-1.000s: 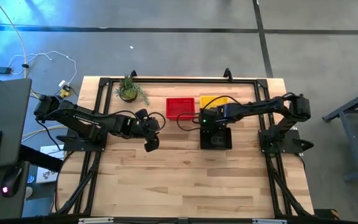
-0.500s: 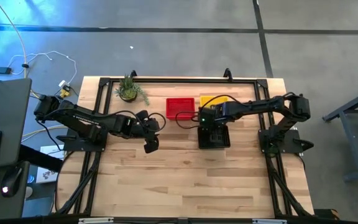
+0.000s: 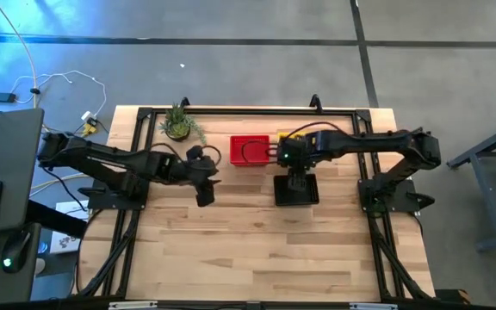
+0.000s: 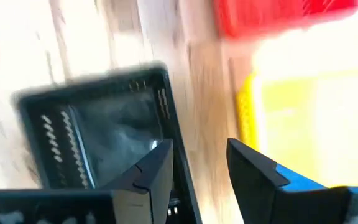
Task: Stack baskets by color
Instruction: Return to Home Position
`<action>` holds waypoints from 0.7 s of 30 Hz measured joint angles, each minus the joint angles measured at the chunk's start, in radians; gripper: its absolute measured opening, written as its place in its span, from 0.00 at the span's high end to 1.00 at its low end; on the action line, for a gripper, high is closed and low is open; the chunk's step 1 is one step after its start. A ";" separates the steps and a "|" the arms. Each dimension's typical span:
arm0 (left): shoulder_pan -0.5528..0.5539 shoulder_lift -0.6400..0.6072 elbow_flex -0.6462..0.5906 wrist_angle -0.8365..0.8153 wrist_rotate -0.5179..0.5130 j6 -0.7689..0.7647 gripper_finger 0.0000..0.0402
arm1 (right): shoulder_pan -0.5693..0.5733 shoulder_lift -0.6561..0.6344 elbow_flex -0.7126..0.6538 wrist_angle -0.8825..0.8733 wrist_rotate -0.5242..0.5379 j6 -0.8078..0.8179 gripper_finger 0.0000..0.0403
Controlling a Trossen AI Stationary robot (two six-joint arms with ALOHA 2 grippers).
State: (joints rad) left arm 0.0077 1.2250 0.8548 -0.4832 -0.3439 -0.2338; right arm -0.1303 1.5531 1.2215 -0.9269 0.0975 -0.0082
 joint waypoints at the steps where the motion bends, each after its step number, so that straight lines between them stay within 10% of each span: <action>1: 0.005 -0.025 -0.017 0.015 0.001 0.002 0.64 | 0.000 -0.016 0.010 0.008 0.000 0.000 0.66; 21: 0.010 -0.426 -0.617 0.850 0.153 0.088 0.64 | 0.066 -0.568 -0.447 0.539 0.035 0.036 0.66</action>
State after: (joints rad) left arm 0.0177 0.7990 0.2373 0.3670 -0.1912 -0.1461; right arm -0.0639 0.9853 0.7750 -0.3882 0.1329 0.0274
